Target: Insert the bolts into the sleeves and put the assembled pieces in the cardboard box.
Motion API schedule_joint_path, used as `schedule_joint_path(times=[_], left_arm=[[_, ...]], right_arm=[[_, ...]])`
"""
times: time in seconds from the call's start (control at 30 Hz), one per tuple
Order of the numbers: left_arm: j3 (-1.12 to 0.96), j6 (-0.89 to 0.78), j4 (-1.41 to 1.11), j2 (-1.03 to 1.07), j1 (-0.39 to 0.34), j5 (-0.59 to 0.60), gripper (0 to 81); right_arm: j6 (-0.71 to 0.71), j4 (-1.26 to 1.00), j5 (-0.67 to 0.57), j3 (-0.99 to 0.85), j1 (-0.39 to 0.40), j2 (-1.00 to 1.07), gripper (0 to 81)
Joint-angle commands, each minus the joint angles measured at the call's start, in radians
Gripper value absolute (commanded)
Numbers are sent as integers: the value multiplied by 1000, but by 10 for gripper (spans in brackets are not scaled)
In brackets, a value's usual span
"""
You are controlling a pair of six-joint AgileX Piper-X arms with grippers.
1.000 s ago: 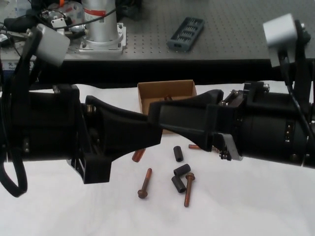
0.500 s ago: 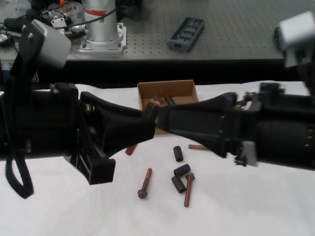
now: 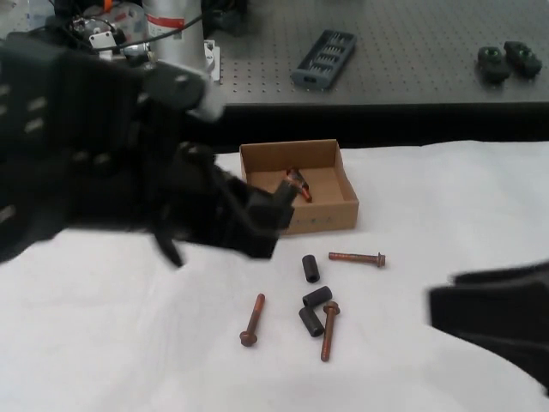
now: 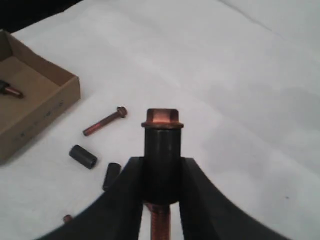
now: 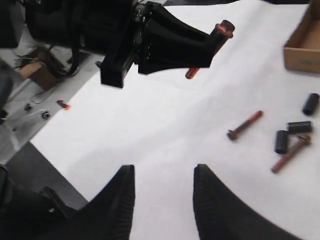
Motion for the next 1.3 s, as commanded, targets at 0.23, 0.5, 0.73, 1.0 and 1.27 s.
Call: schedule_joint_path(times=[0.23,0.5,0.73,1.0,1.27], left_arm=[[-583,34,266,498,6,-127,6],[-927,34,313,784,59,-183,6],[-1128,29,438,965,114,-172,6],[-1144,33,465,1041,117,-173,0],[-1144,-20,465,1046,117,-173,470]], right_arm=[[-37,339,166,-6,-4,-191,257],[-37,349,169,-6,-4,-222,18],[-37,343,169,-6,-4,-222,18],[-37,343,169,-6,-4,-222,18],[-37,343,169,-6,-4,-222,18]])
